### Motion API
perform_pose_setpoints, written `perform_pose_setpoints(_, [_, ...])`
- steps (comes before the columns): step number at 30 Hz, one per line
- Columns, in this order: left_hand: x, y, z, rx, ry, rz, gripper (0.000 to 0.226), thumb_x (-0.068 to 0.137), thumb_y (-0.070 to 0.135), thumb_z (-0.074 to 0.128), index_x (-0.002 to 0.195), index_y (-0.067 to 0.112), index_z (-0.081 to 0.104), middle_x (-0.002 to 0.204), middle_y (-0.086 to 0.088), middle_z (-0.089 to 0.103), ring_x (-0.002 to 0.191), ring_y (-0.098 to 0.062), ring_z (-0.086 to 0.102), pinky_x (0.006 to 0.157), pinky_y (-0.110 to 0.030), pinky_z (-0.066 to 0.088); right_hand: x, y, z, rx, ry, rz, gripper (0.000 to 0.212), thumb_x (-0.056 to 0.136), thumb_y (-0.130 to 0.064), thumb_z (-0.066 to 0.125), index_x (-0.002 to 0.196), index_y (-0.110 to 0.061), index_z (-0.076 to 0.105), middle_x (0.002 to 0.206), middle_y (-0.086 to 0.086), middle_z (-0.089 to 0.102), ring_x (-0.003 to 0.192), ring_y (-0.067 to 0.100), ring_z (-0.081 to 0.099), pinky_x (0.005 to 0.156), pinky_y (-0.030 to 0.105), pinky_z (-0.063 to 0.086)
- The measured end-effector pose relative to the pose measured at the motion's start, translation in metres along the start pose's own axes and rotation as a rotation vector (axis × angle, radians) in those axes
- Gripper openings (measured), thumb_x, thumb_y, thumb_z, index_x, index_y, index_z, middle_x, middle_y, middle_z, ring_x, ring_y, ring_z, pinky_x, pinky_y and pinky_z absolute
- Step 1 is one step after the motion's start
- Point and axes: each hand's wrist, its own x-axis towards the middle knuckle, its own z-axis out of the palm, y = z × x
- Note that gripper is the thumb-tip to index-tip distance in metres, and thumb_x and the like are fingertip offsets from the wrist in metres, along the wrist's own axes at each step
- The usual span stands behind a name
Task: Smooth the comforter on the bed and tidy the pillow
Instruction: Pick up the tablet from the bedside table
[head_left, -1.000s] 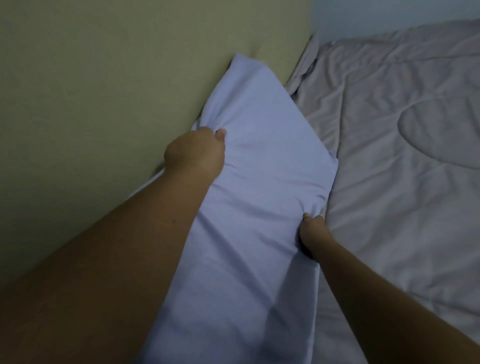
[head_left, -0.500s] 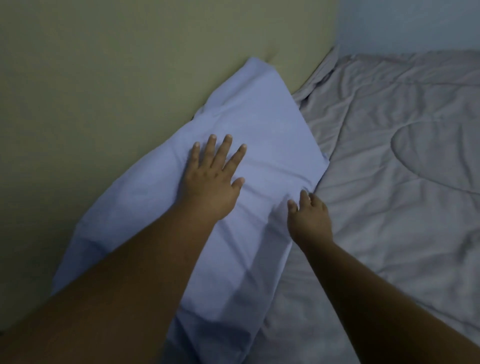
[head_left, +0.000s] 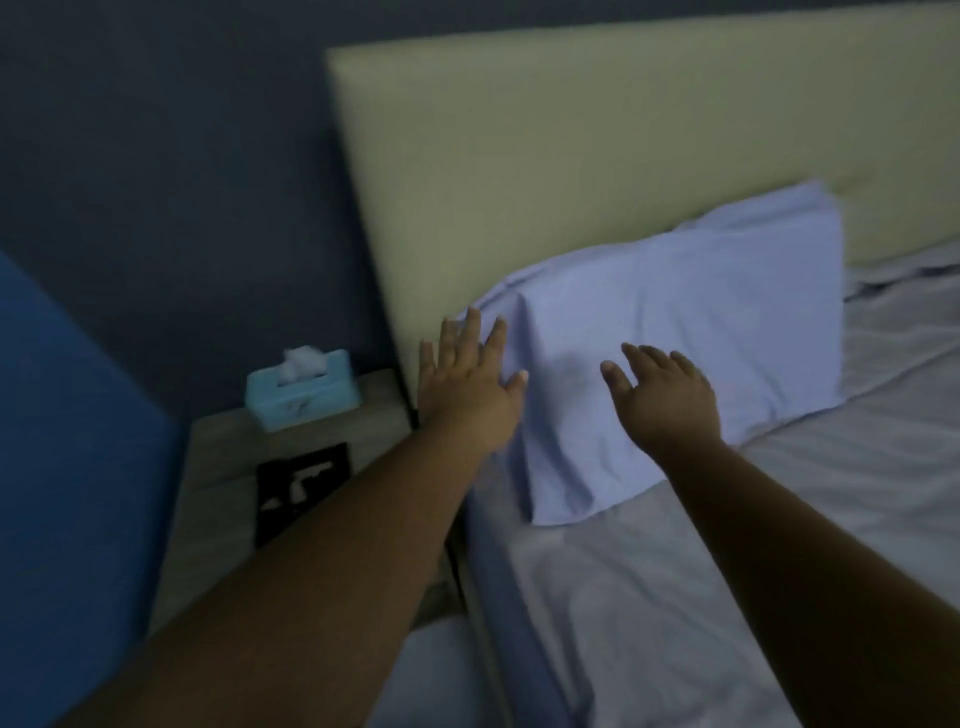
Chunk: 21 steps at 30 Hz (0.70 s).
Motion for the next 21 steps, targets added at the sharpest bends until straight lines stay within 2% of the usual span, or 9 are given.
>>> perform_pose_setpoints(2, [-0.028, -0.036, -0.012, -0.087, -0.038, -0.220, 0.065, 0.096, 0.052, 0.024, 0.151, 0.031, -0.002, 0.161, 0.003, -0.013, 0.148, -0.023, -0.010, 0.118, -0.044, -0.007, -0.005, -0.050, -0.001, 0.022, 0.015, -0.168, 0.067, 0.088, -0.057, 0.025, 0.125, -0.014, 0.061, 0.126, 0.012, 0.063, 0.120, 0.040, 0.052, 0.102, 0.048, 0.039])
perform_pose_setpoints(4, [-0.052, -0.077, -0.020, -0.172, -0.068, -0.393, 0.065, 0.096, 0.052, 0.023, 0.151, 0.030, -0.003, 0.160, 0.002, -0.014, 0.147, -0.024, -0.012, 0.119, -0.046, -0.004, -0.009, -0.103, 0.004, 0.050, 0.023, -0.319, 0.063, 0.089, -0.053, 0.030, 0.114, -0.010, 0.068, 0.112, 0.015, 0.070, 0.104, 0.043, 0.061, 0.090, 0.048, 0.049])
perform_pose_setpoints(6, [-0.073, -0.121, -0.026, -0.217, -0.085, -0.515, 0.065, 0.096, 0.053, 0.022, 0.151, 0.029, -0.005, 0.160, 0.001, -0.016, 0.147, -0.025, -0.014, 0.119, -0.047, -0.004, -0.012, -0.159, 0.011, 0.046, -0.013, -0.438, 0.057, 0.091, -0.049, 0.034, 0.110, -0.010, 0.070, 0.105, 0.016, 0.072, 0.095, 0.044, 0.065, 0.083, 0.047, 0.052])
perform_pose_setpoints(10, [-0.099, -0.208, -0.043, -0.184, -0.055, -0.664, 0.066, 0.097, 0.050, 0.021, 0.151, 0.025, -0.007, 0.160, -0.005, -0.013, 0.147, -0.030, -0.011, 0.119, -0.048, -0.006, -0.019, -0.273, 0.032, 0.076, -0.147, -0.577, 0.069, 0.086, -0.056, 0.018, 0.117, -0.015, 0.065, 0.121, 0.011, 0.066, 0.112, 0.035, 0.058, 0.099, 0.043, 0.043])
perform_pose_setpoints(13, [-0.108, -0.268, -0.056, -0.161, -0.046, -0.774, 0.065, 0.098, 0.050, 0.021, 0.151, 0.024, -0.007, 0.161, -0.003, -0.013, 0.147, -0.029, -0.009, 0.118, -0.047, -0.005, -0.028, -0.344, 0.060, 0.071, -0.177, -0.686, 0.068, 0.088, -0.050, 0.016, 0.119, -0.012, 0.063, 0.119, 0.014, 0.066, 0.110, 0.036, 0.058, 0.096, 0.043, 0.041])
perform_pose_setpoints(15, [-0.111, -0.301, -0.060, -0.162, -0.044, -0.835, 0.066, 0.098, 0.050, 0.020, 0.151, 0.024, -0.007, 0.160, -0.002, -0.013, 0.147, -0.027, -0.010, 0.119, -0.047, -0.005, -0.033, -0.385, 0.080, 0.005, -0.264, -0.739, 0.069, 0.088, -0.048, 0.010, 0.129, -0.014, 0.055, 0.129, 0.012, 0.060, 0.116, 0.033, 0.054, 0.099, 0.043, 0.038])
perform_pose_setpoints(17, [-0.110, -0.328, -0.059, -0.161, -0.052, -0.866, 0.066, 0.098, 0.051, 0.021, 0.151, 0.024, -0.008, 0.160, -0.001, -0.013, 0.147, -0.026, -0.011, 0.119, -0.047, -0.007, -0.039, -0.418, 0.103, -0.059, -0.351, -0.828, 0.079, 0.083, -0.045, -0.003, 0.136, -0.013, 0.047, 0.140, 0.010, 0.050, 0.125, 0.033, 0.046, 0.103, 0.047, 0.034])
perform_pose_setpoints(19, [-0.107, -0.351, -0.058, -0.157, -0.070, -0.875, 0.067, 0.098, 0.052, 0.020, 0.151, 0.025, -0.011, 0.160, 0.000, -0.015, 0.147, -0.025, -0.012, 0.119, -0.046, -0.009, -0.044, -0.443, 0.120, -0.042, -0.407, -0.858, 0.080, 0.082, -0.045, 0.000, 0.133, -0.007, 0.049, 0.136, 0.014, 0.053, 0.125, 0.035, 0.047, 0.103, 0.050, 0.034])
perform_pose_setpoints(21, [-0.103, -0.371, -0.056, -0.149, -0.083, -0.874, 0.067, 0.098, 0.052, 0.019, 0.150, 0.025, -0.012, 0.160, 0.000, -0.016, 0.147, -0.025, -0.014, 0.118, -0.046, -0.010, -0.046, -0.463, 0.132, 0.014, -0.414, -0.845, 0.071, 0.086, -0.043, 0.015, 0.123, -0.002, 0.058, 0.123, 0.019, 0.063, 0.117, 0.038, 0.054, 0.099, 0.052, 0.039])
